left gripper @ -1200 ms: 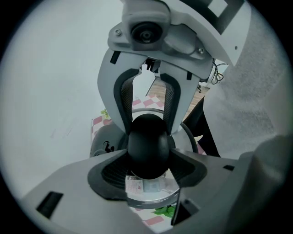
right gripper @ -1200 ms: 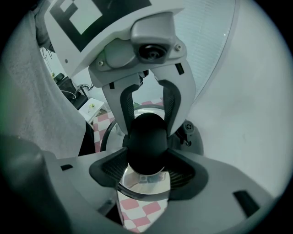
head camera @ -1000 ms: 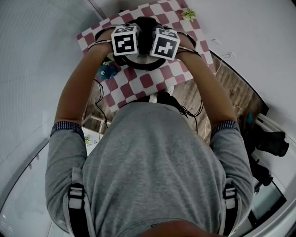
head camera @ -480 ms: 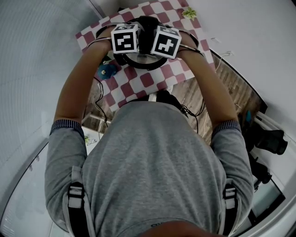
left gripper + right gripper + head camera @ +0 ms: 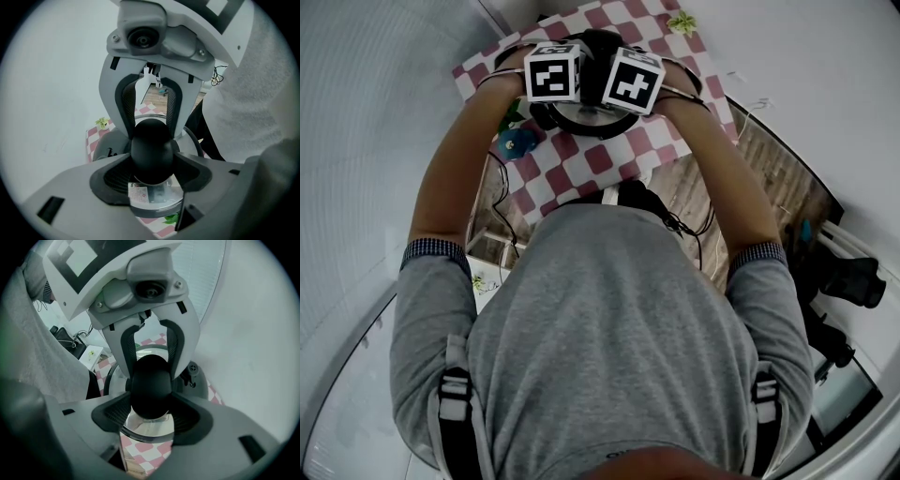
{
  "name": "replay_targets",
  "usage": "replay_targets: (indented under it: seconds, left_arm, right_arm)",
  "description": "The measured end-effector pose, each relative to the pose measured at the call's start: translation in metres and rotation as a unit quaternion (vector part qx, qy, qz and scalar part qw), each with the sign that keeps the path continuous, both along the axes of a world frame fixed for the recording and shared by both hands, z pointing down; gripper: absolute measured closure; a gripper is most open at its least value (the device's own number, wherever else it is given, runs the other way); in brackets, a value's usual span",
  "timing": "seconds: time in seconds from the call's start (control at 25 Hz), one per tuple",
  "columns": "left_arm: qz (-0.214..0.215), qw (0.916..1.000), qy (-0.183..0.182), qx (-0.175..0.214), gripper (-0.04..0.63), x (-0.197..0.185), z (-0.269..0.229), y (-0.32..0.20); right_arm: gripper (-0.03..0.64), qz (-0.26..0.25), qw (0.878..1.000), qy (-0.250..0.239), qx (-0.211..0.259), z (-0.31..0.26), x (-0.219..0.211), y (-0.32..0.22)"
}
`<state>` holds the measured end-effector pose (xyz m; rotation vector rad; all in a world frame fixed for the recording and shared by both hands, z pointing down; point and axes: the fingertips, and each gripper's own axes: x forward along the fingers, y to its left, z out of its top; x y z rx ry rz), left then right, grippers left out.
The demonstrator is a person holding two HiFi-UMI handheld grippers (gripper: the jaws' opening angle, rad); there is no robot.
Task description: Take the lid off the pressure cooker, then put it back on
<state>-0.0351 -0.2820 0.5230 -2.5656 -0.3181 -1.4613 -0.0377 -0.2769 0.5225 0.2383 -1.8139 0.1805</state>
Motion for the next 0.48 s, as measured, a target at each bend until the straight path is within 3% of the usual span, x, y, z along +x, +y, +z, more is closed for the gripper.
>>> replay_targets:
  seconds: [0.48]
  left_arm:
    - [-0.06, 0.9978, -0.018, -0.024, 0.295, -0.0054, 0.0024, -0.0055]
  right_arm:
    - [0.347, -0.064, 0.997, -0.008, 0.036, -0.0004, -0.0064, -0.0094]
